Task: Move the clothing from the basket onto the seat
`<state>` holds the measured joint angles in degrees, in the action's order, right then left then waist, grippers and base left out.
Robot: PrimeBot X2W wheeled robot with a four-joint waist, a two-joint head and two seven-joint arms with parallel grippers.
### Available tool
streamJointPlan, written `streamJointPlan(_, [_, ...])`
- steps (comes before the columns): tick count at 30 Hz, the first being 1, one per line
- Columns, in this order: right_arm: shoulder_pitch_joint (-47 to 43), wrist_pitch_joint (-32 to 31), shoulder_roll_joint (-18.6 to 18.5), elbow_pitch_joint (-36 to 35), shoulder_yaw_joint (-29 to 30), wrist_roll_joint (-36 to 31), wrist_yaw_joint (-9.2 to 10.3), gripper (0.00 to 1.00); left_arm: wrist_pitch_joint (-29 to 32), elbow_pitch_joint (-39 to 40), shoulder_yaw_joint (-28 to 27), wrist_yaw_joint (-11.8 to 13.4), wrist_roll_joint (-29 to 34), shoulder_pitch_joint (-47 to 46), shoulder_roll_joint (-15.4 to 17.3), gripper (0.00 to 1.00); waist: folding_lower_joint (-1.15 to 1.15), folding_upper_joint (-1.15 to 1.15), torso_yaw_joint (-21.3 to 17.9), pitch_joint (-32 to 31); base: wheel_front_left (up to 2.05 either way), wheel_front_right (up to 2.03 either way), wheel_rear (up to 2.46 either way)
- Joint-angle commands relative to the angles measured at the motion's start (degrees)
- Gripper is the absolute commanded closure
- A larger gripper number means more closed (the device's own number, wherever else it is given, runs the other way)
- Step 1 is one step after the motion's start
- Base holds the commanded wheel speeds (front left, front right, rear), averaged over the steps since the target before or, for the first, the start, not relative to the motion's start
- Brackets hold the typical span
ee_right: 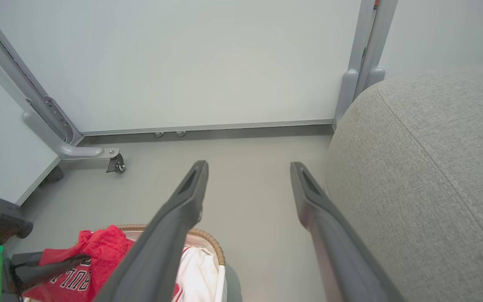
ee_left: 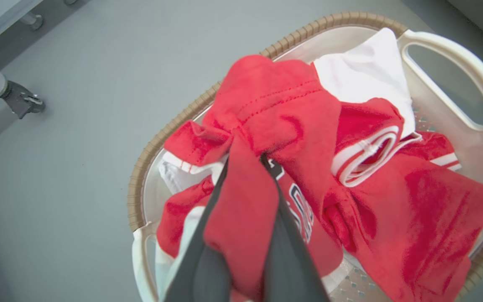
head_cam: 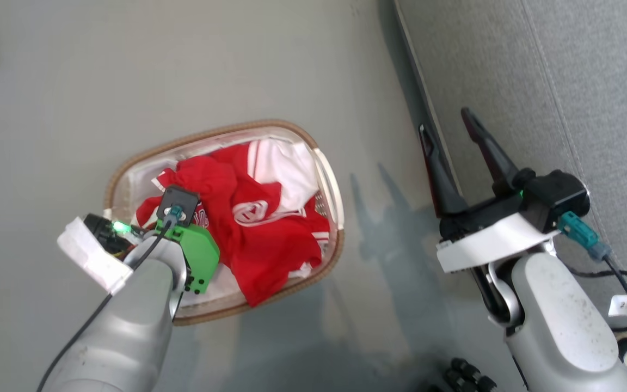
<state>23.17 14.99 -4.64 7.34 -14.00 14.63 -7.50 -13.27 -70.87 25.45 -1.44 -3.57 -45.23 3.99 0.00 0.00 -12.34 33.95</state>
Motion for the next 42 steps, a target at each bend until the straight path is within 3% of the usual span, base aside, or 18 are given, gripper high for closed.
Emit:
streamJointPlan(1, [-1.46,0.28,-0.48,0.36,0.05,-0.05,0.02,0.0,-0.96,0.73,-0.63,0.11,-1.07,1.68,-0.5,1.0,0.0,0.0,5.67,-7.35,0.0,0.0,0.0])
streamJointPlan(5, [-4.36,0.29,-1.29,1.27,0.32,-0.28,0.03,0.0,-2.02,6.2,-1.63,-0.43,-3.39,4.0,-0.86,1.0,0.0,0.0,8.19,-11.91,0.0,0.0,0.0])
streamJointPlan(18, [-13.51,0.28,-1.45,4.43,-0.04,-0.86,0.03,0.0,-1.96,36.18,-1.87,-1.25,-8.99,14.88,-1.04,1.0,0.0,0.0,13.06,-24.09,0.0,0.0,0.0])
streamJointPlan(26, [-16.54,0.29,-1.55,5.05,-1.6,-1.32,0.03,0.0,-1.9,49.72,2.1,0.79,-13.43,15.65,-1.0,1.0,0.0,0.0,13.95,-27.73,0.0,0.0,0.0])
streamJointPlan(37, [-8.13,0.28,-4.25,-0.19,-10.67,-5.14,0.04,0.0,-1.58,57.33,8.72,3.69,-18.3,14.15,-0.99,1.0,0.0,0.0,15.29,-28.32,0.0,0.0,0.0])
streamJointPlan(42, [-1.43,0.28,-4.07,3.03,-12.94,-5.96,0.04,0.0,-1.22,58.89,12.4,4.55,-20.35,13.78,-0.99,1.0,0.0,0.0,17.04,-28.03,0.0,0.0,0.0])
